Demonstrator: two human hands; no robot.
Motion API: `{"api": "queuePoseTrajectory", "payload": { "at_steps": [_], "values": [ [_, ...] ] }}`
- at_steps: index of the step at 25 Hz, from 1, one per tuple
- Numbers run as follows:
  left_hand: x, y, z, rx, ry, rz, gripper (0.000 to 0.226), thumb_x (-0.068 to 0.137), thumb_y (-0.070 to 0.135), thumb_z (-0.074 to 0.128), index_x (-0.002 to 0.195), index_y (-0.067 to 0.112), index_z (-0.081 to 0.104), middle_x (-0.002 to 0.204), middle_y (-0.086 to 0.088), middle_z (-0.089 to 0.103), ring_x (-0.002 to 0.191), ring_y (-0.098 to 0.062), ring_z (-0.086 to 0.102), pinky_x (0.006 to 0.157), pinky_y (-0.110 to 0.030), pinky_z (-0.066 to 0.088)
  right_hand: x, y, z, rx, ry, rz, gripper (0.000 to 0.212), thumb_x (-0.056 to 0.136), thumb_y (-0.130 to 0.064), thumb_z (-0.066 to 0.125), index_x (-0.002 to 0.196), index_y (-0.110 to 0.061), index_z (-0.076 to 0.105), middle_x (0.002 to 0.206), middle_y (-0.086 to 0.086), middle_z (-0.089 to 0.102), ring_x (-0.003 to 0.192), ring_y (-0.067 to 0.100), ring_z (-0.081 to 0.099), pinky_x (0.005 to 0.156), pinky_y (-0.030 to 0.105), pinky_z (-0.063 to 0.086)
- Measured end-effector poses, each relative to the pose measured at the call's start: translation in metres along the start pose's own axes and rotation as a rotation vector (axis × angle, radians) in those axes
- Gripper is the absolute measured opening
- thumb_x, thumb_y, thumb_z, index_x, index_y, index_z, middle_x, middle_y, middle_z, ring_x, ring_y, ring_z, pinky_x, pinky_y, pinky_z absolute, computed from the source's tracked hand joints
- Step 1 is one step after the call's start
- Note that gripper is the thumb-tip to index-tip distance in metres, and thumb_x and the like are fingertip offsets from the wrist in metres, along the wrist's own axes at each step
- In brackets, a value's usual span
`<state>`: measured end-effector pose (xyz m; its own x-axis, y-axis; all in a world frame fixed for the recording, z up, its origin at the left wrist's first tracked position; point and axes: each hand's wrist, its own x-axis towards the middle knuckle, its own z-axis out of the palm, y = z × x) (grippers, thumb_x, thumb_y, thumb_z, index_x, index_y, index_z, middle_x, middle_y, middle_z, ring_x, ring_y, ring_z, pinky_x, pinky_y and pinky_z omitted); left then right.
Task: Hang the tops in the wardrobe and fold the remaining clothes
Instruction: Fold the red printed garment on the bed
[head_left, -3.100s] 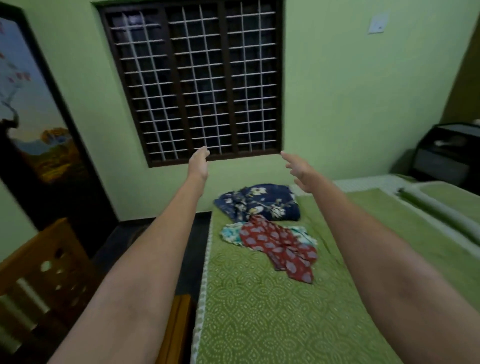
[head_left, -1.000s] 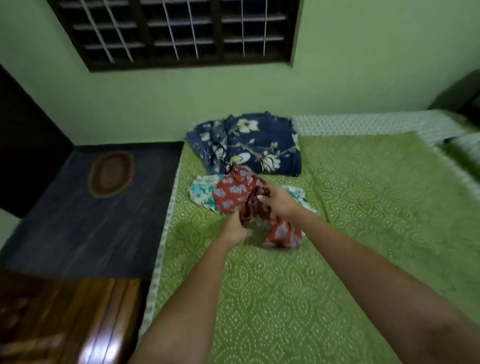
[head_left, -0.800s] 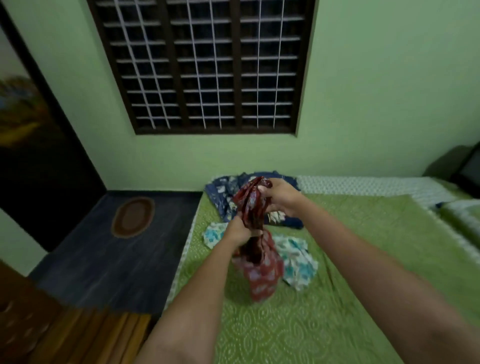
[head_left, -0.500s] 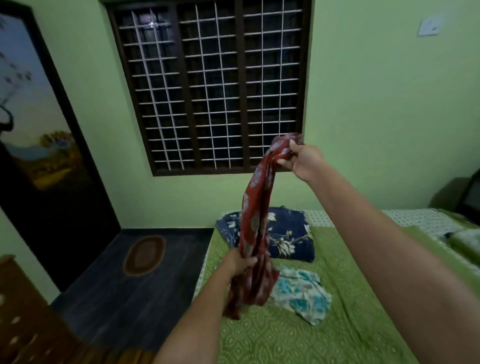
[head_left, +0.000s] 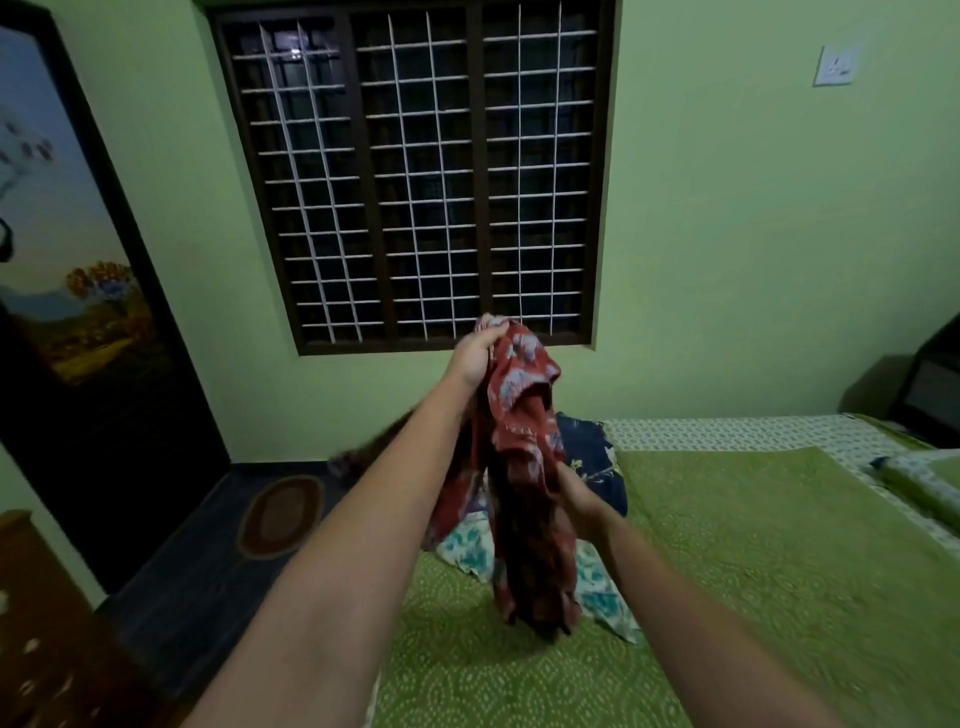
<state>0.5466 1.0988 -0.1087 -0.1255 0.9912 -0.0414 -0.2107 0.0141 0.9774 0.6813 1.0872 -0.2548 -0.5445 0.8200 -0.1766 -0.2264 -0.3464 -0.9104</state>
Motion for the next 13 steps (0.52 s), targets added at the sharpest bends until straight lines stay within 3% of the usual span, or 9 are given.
{"api": "queuePoseTrajectory", "payload": {
  "at_steps": [2,4,6,8,9,11,13],
  "values": [
    [0.003,0.024,0.000,-0.109,-0.004,0.035,0.030,0.097,0.031,0.049,0.089,0.007,0.066,0.065,-0.003,0.071,0.071,-0.021,0.065,0.064,-0.026,0.053,0.000,0.011,0.005,-0.055,0.005,0.004,0.036,0.101,-0.035,0.035,0.112,-0.014,0.062,0.116,0.007,0.066,0.095,0.015,0.068,0.083,0.026,0.053],
    [0.008,0.038,-0.005,-0.143,-0.009,0.051,0.043,0.097,0.045,0.044,0.093,0.009,0.067,0.082,-0.007,0.073,0.080,-0.023,0.067,0.073,-0.032,0.053,0.004,0.013,0.009,-0.150,-0.021,0.040,0.039,0.095,-0.037,0.046,0.122,-0.011,0.057,0.116,0.008,0.065,0.103,0.023,0.064,0.094,0.036,0.050],
    [0.016,0.041,-0.012,-0.062,-0.030,0.059,0.056,0.094,0.057,0.041,0.112,0.009,0.063,0.106,-0.010,0.069,0.098,-0.026,0.063,0.091,-0.040,0.048,0.007,0.009,0.014,-0.156,-0.046,0.037,0.039,0.096,-0.035,0.048,0.125,-0.009,0.055,0.117,0.013,0.065,0.106,0.029,0.063,0.097,0.043,0.048],
    [0.021,0.030,-0.019,0.213,-0.043,0.035,0.060,0.092,0.060,0.042,0.126,0.012,0.055,0.117,-0.004,0.061,0.107,-0.023,0.056,0.100,-0.039,0.038,0.008,-0.004,0.022,-0.037,-0.028,-0.029,0.034,0.099,-0.032,0.042,0.115,-0.009,0.062,0.106,0.013,0.070,0.094,0.028,0.068,0.084,0.037,0.055],
    [0.021,0.018,-0.023,0.346,-0.018,0.032,0.054,0.094,0.056,0.042,0.124,0.013,0.055,0.111,0.000,0.060,0.100,-0.019,0.055,0.093,-0.034,0.038,0.010,-0.011,0.024,0.050,0.003,-0.055,0.034,0.099,-0.031,0.041,0.109,-0.008,0.065,0.098,0.012,0.072,0.087,0.026,0.070,0.077,0.034,0.056],
    [0.032,-0.019,-0.043,0.484,0.161,0.068,0.038,0.099,0.041,0.043,0.112,0.011,0.062,0.096,0.001,0.063,0.080,-0.014,0.055,0.072,-0.024,0.043,0.017,-0.021,0.021,0.228,0.061,-0.109,0.035,0.093,-0.032,0.047,0.100,-0.006,0.071,0.092,0.014,0.072,0.082,0.027,0.069,0.080,0.036,0.056],
    [0.041,-0.074,-0.071,0.501,0.379,-0.025,0.040,0.097,0.037,0.045,0.105,0.004,0.066,0.096,-0.009,0.067,0.079,-0.022,0.061,0.068,-0.027,0.049,0.026,-0.026,0.013,0.350,0.145,-0.154,0.039,0.090,-0.035,0.050,0.089,-0.006,0.075,0.089,0.015,0.071,0.079,0.028,0.068,0.082,0.038,0.054]
  ]
}}
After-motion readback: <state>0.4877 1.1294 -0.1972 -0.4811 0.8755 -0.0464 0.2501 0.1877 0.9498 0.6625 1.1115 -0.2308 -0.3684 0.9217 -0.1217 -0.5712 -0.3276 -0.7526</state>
